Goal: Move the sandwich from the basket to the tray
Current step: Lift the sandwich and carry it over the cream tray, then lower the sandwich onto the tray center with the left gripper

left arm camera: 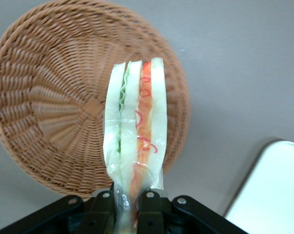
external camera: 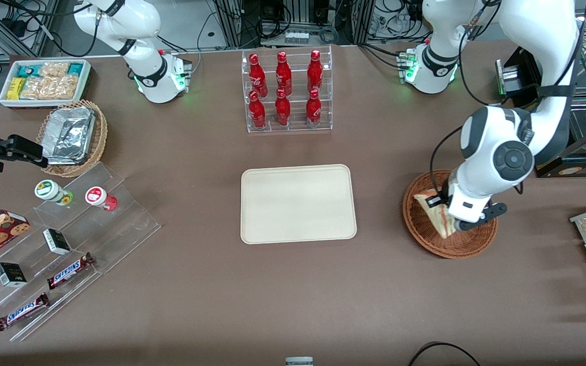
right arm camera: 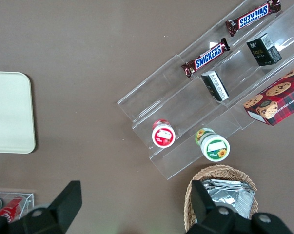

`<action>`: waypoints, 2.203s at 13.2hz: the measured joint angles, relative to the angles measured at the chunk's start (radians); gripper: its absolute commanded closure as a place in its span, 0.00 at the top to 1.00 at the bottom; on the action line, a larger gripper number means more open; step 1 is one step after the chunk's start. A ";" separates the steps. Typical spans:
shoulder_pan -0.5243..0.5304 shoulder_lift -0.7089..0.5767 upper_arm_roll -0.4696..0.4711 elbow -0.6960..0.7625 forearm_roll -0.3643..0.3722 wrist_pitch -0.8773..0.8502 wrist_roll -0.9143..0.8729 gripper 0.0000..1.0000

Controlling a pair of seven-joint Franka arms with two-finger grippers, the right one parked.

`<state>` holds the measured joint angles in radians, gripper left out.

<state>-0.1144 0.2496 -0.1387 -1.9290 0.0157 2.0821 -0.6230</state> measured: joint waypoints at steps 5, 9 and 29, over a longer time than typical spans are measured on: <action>-0.161 0.051 -0.006 0.080 -0.002 -0.004 0.003 0.00; -0.288 0.162 -0.009 0.198 -0.003 -0.005 -0.002 0.00; -0.536 0.551 -0.020 0.601 -0.101 -0.090 -0.078 0.00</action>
<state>-0.6501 0.8010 -0.1585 -1.3276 -0.0858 1.9922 -0.7008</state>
